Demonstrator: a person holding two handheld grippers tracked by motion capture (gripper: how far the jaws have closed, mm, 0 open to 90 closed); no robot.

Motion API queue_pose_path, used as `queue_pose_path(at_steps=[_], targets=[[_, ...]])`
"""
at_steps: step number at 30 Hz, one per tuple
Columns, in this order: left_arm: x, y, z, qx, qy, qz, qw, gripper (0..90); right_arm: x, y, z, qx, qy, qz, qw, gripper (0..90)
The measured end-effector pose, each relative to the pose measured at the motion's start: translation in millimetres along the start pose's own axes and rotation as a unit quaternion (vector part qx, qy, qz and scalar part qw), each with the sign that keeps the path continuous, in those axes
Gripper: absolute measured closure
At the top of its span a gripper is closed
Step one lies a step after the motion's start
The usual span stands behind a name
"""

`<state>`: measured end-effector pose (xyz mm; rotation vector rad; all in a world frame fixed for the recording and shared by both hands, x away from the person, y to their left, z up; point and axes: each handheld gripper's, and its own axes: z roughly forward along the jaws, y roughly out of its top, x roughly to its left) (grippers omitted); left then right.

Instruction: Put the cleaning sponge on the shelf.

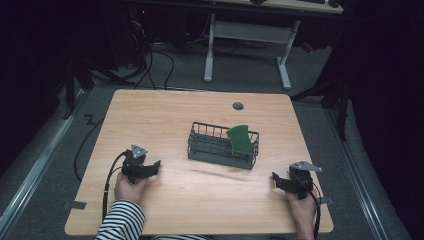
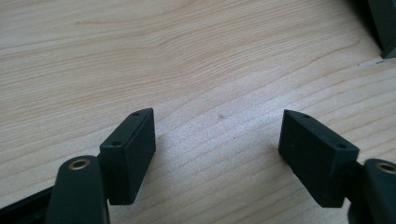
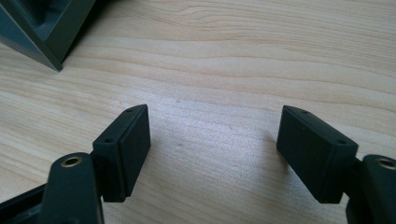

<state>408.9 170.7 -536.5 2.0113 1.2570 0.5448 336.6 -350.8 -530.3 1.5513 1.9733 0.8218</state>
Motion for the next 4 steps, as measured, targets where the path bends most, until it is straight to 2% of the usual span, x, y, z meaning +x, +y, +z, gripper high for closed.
queue_pose_path(at_steps=[4], targets=[[-0.2,0.0,0.0,0.0,0.001,-0.001,1.0,27.7,0.1,0.1,0.2,0.0,0.002,-0.002,1.0,24.9]])
